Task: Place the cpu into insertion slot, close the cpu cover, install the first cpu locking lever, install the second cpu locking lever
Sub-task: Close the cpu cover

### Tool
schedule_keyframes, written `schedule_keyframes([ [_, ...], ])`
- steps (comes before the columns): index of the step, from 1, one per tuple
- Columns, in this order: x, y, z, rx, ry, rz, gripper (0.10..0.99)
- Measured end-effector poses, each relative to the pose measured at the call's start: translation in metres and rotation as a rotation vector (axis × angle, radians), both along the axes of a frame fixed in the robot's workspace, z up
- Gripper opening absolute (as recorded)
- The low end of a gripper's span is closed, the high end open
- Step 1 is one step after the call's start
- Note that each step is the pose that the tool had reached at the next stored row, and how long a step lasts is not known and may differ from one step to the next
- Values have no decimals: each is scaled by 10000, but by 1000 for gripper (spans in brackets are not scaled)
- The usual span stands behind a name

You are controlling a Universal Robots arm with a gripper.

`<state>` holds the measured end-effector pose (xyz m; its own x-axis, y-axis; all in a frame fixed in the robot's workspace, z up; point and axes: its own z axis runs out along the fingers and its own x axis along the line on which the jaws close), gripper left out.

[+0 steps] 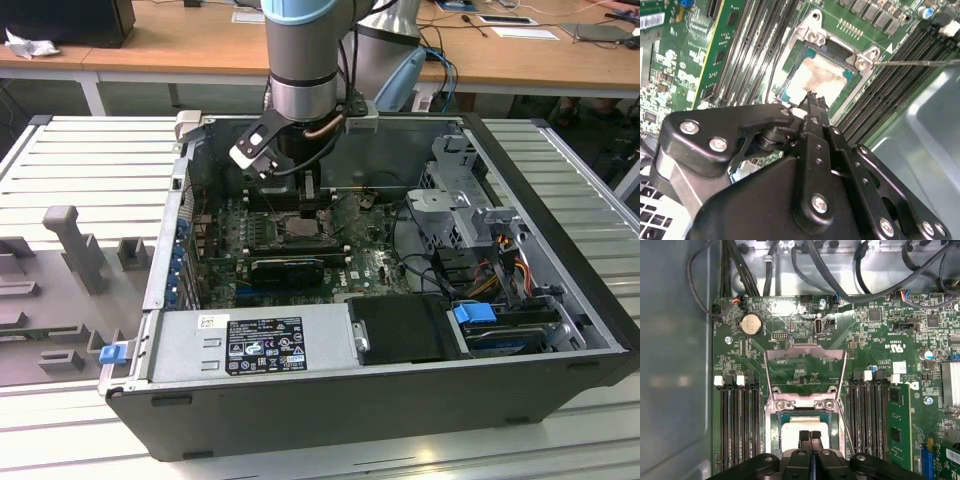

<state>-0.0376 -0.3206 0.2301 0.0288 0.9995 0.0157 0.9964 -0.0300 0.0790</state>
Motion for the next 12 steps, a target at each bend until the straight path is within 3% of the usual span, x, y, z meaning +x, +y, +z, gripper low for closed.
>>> schedule_keyframes([
  [4, 0, 0, 124, 0, 0, -1, 106],
  [9, 41, 0, 167, 0, 0, 1, 106],
  [12, 41, 0, 291, -1, 0, -1, 106],
])
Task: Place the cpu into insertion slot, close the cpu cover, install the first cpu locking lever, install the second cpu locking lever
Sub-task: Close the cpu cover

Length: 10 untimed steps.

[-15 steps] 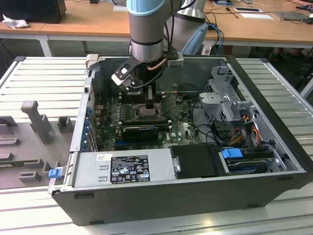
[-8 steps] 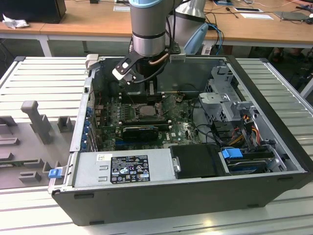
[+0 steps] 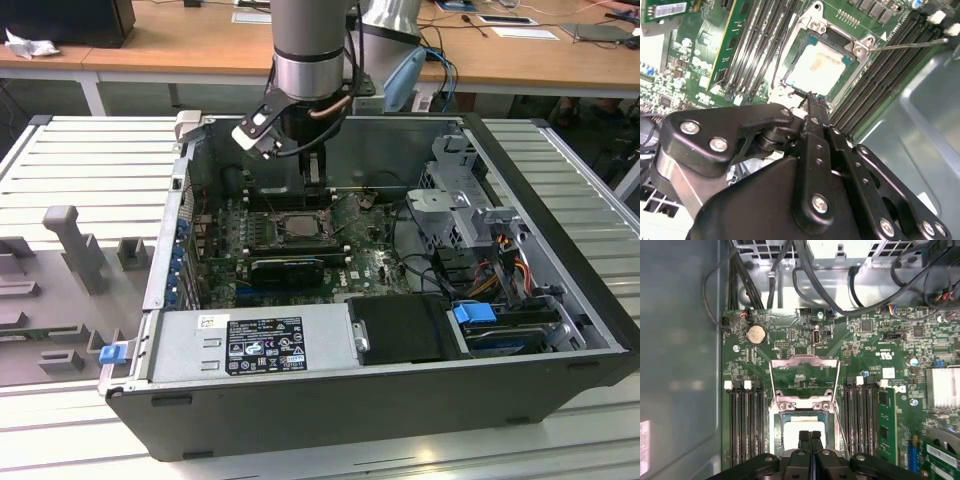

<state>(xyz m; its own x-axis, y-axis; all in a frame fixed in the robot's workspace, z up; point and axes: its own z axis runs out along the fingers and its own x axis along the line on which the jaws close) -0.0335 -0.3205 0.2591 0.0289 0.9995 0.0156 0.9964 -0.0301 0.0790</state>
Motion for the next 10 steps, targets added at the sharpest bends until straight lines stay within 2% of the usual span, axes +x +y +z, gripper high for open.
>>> schedule_keyframes([
  [7, 41, 0, 58, 1, 0, 0, 106],
  [10, 41, 0, 139, 1, 0, -1, 106],
])
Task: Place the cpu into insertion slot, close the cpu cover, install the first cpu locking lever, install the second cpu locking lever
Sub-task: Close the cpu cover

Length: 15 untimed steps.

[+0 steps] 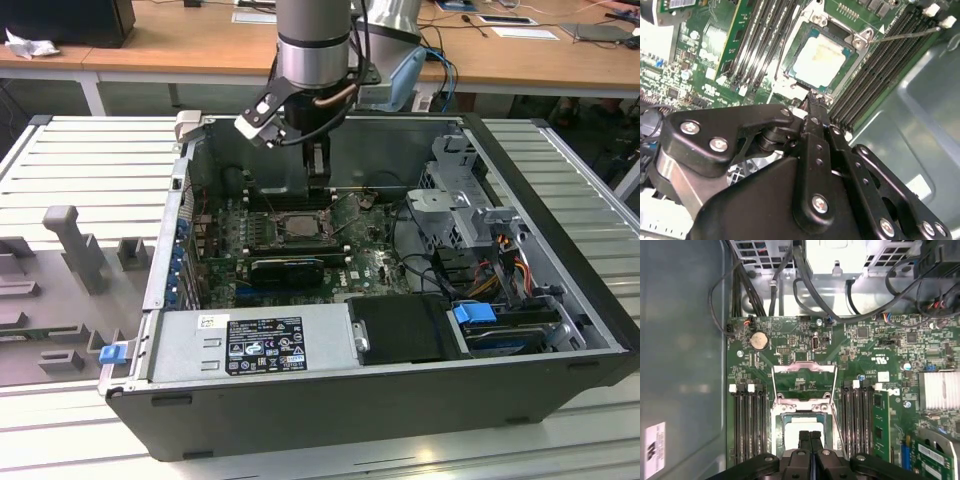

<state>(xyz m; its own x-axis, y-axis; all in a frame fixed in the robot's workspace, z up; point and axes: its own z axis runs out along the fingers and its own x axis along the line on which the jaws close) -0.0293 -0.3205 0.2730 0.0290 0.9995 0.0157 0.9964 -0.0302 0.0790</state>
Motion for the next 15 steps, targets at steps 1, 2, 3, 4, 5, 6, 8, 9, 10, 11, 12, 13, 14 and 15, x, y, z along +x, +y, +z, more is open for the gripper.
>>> schedule_keyframes([
  [1, 0, 0, 37, 0, 0, 1, 106],
  [2, 1, 1, 67, 1, -1, 2, 106],
  [3, 3, 1, 82, 0, 0, 4, 106],
  [4, 10, 1, 86, 1, 0, 4, 106],
  [5, 26, 1, 87, 1, -1, 1, 106],
  [6, 43, 1, 87, 2, -1, 1, 106],
  [8, 115, 1, 87, 1, -1, 2, 106],
  [9, 219, 1, 87, 0, 0, 1, 106],
  [10, 307, 1, 87, 0, 0, 1, 106],
  [11, 357, 1, 87, 1, 0, 2, 106],
  [12, 381, 1, 88, 0, 0, 2, 106],
  [13, 396, 1, 88, 0, 1, 2, 106],
  [14, 422, 1, 88, -1, 0, 1, 106],
  [15, 455, 1, 88, 0, 0, 1, 106],
])
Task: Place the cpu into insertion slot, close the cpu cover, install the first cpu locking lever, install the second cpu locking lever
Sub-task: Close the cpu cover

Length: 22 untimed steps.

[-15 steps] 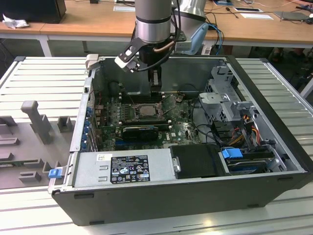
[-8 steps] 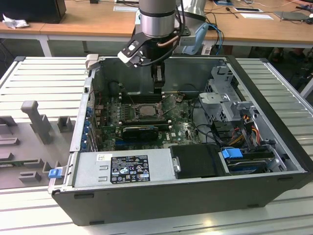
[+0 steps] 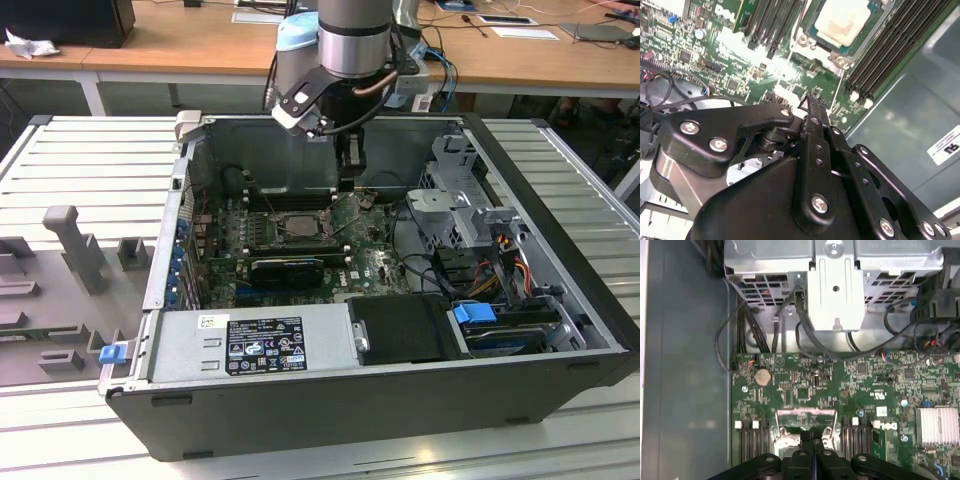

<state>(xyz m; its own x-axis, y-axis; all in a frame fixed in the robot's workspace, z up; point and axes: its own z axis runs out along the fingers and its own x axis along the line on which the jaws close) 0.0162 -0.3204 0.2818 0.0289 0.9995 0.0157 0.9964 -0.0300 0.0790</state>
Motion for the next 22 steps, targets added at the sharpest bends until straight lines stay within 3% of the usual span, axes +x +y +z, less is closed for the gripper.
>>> schedule_keyframes([
  [3, 78, 0, -1, 2, 0, -1, 106],
  [5, 81, -1, -7, 3, -2, 0, 106],
  [11, 85, -15, -153, 2, -1, 3, 106],
  [22, 297, -16, -206, -1, 9, 70, 106],
])
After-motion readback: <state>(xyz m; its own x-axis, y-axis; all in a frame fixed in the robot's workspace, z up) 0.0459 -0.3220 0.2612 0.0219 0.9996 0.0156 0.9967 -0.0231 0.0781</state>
